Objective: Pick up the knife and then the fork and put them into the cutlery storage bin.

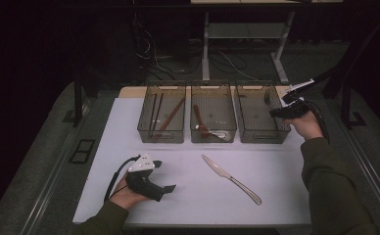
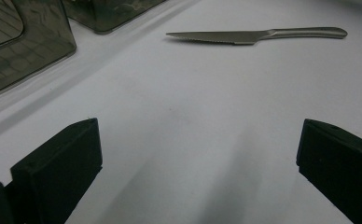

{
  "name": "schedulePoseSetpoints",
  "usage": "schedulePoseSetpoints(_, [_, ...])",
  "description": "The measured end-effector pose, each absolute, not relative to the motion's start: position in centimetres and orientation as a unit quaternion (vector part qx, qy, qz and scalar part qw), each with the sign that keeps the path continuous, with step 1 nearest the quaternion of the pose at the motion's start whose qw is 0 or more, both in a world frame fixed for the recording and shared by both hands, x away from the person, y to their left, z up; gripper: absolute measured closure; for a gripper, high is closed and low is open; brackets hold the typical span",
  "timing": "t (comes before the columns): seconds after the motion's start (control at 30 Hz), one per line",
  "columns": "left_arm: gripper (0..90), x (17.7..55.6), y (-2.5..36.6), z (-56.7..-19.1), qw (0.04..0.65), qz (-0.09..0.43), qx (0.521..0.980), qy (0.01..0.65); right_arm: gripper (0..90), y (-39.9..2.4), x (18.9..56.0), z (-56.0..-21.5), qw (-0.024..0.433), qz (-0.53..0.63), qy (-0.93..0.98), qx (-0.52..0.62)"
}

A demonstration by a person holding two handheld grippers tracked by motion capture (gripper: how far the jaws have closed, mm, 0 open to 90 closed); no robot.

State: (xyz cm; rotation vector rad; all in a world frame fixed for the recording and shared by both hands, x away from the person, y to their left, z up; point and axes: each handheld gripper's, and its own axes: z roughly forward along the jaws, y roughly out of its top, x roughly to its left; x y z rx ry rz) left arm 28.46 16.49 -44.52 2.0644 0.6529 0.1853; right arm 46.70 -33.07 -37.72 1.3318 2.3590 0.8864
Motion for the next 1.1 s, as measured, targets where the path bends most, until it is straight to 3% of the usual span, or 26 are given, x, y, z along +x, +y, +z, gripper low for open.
schedulePoseSetpoints(0.53, [0.0, 28.6, 16.4, -44.6, 0.466, 0.081, 0.837, 0.275, 82.5, -31.4, 48.0, -39.3, 0.116, 0.260, 0.845, 0.452])
schedulePoseSetpoints(0.93, [0.0, 28.5, 16.5, -44.5, 0.464, 0.082, 0.835, 0.285, 56.8, -32.0, 47.3, -38.1, 0.114, 0.312, 0.819, 0.468])
schedulePoseSetpoints(1.1, [0.0, 28.4, 16.6, -44.4, 0.465, 0.084, 0.833, 0.288, 50.9, -32.2, 46.0, -36.8, 0.115, 0.333, 0.811, 0.467])
